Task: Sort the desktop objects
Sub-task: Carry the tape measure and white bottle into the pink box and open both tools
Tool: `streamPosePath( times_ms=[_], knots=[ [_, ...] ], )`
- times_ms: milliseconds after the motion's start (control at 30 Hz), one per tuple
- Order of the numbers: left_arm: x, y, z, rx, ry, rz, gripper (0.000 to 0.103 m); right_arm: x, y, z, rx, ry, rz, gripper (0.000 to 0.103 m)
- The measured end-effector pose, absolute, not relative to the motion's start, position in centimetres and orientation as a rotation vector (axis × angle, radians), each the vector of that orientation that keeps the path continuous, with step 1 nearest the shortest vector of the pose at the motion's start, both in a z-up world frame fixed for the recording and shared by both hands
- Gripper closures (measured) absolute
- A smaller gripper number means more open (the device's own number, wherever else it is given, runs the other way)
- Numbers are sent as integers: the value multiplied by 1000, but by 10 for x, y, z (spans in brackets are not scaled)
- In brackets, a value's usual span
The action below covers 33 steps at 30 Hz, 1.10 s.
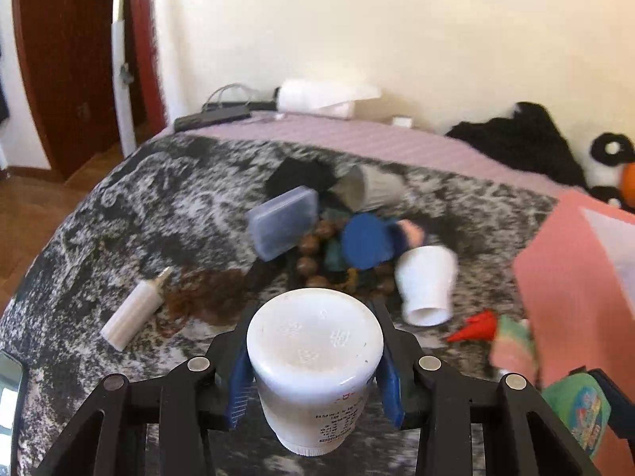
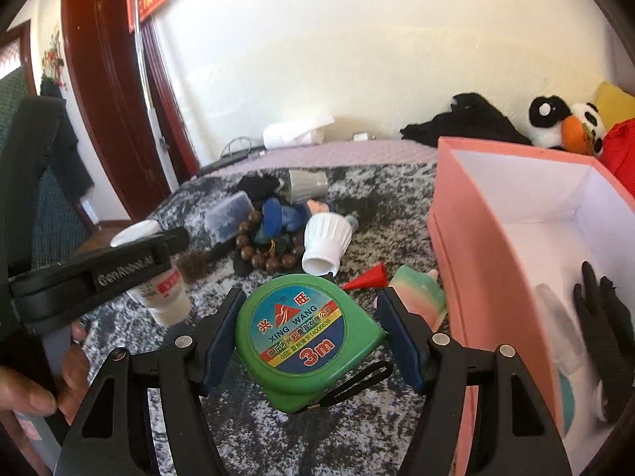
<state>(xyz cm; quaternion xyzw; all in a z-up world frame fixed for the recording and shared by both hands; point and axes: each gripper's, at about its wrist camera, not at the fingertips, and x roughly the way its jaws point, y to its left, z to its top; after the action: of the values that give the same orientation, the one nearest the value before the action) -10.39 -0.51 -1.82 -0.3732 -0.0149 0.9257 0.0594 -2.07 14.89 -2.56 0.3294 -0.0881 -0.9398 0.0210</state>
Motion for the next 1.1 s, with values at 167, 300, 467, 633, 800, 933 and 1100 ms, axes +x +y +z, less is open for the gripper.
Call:
streamPosePath(
  times_ms=[167,300,467,633,800,933,1100],
  knots=[
    [-87,24,-2,-1075,-38,2763,59,-2,162,-4,974,-290,-2953,32],
    [-73,51,8,-1036,-38,2723,59,15,183,9,952,-307,-3001,32],
    [-58,94,18,-989,-41,2655,59,38,226,18,941,-356,-3077,32],
    [-39,142,30,-917,-47,2574,59,65,281,24,938,-437,-3165,32],
    [-17,192,39,-848,-38,2492,59,93,339,21,966,-504,-3246,32],
    [-8,233,28,-860,8,2432,59,106,371,11,1025,-549,-3273,32],
    [-4,266,8,-914,64,2382,59,109,390,-2,1096,-523,-3294,32]
  ],
)
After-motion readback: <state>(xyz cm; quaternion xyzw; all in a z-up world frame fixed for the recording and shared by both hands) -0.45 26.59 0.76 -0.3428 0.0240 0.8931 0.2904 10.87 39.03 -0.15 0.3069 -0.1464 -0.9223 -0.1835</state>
